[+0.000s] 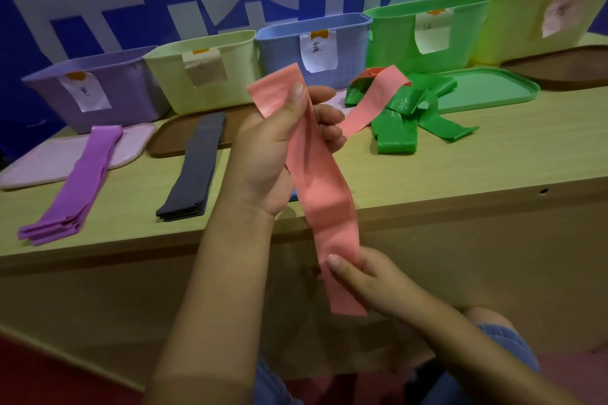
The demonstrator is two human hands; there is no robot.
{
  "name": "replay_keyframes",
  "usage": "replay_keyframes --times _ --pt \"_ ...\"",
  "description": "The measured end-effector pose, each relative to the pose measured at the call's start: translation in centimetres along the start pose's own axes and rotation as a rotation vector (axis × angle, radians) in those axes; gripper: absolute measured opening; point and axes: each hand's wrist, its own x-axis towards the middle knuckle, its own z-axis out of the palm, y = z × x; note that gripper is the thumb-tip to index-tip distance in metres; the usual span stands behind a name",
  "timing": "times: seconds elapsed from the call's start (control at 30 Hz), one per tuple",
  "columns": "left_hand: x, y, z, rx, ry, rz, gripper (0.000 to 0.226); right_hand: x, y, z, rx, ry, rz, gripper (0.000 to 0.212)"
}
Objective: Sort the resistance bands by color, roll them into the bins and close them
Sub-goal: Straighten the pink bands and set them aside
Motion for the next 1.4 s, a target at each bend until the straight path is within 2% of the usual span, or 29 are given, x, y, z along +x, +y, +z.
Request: replay_keyframes --times 0.1,0.27,0.37,0.43,0.53,0.63,0.77,0.83,0.9,1.13,1.27,1.4 --pt "-0.2 0.1 -0.2 -0.018 -0.007 0.014 0.029 -0.9 -2.0 -1.6 -0.035 0.036 -0.043 0.030" --pt "-0.3 0.8 -0.3 -0.032 -0.040 0.038 0.029 -1.9 -6.8 -4.7 -0.029 0.100 -0.207 0.042" --pt "-0.4 0.9 0.0 -0.027 -0.051 0.039 0.029 -0.4 -10.0 -6.7 -0.078 0.162 -0.300 0.032" --pt "-0.3 0.8 0.0 -0.029 -0.039 0.026 0.028 2.2 -11.6 -8.1 -0.232 0.239 -0.368 0.023" --pt "-0.2 0.6 -0.3 -0.041 -0.019 -0.002 0.029 8.3 -12.7 -10.1 -0.702 0.280 -0.415 0.023" --pt "-0.3 0.6 -0.8 -0.010 0.002 -0.013 0.028 14.2 -12.2 -11.4 -1.077 0.185 -0.344 0.033" --pt "-0.7 0.7 -1.4 0.038 0.014 -0.044 0.025 18.1 -11.0 -12.1 -1.242 -0.008 -0.166 0.042" --pt "-0.8 0.7 -1.8 0.018 0.023 -0.064 0.025 18.8 -10.4 -12.1 -1.256 -0.096 -0.093 0.043" --pt "-0.6 0.7 -2.0 0.001 0.030 -0.078 0.025 19.3 -9.8 -12.0 -1.261 -0.105 -0.084 0.041" --pt "0.1 0.4 -1.8 0.025 0.032 -0.090 0.026 19.8 -10.2 -11.8 -1.223 0.164 -0.186 0.018" --pt "0.4 0.5 -1.8 -0.004 0.078 -0.089 0.027 19.0 -13.7 -12.7 -0.863 0.402 -0.261 0.016" --pt "0.6 0.8 -1.4 -0.049 0.130 -0.097 0.027 18.4 -17.6 -14.2 -0.517 0.580 -0.375 0.003"
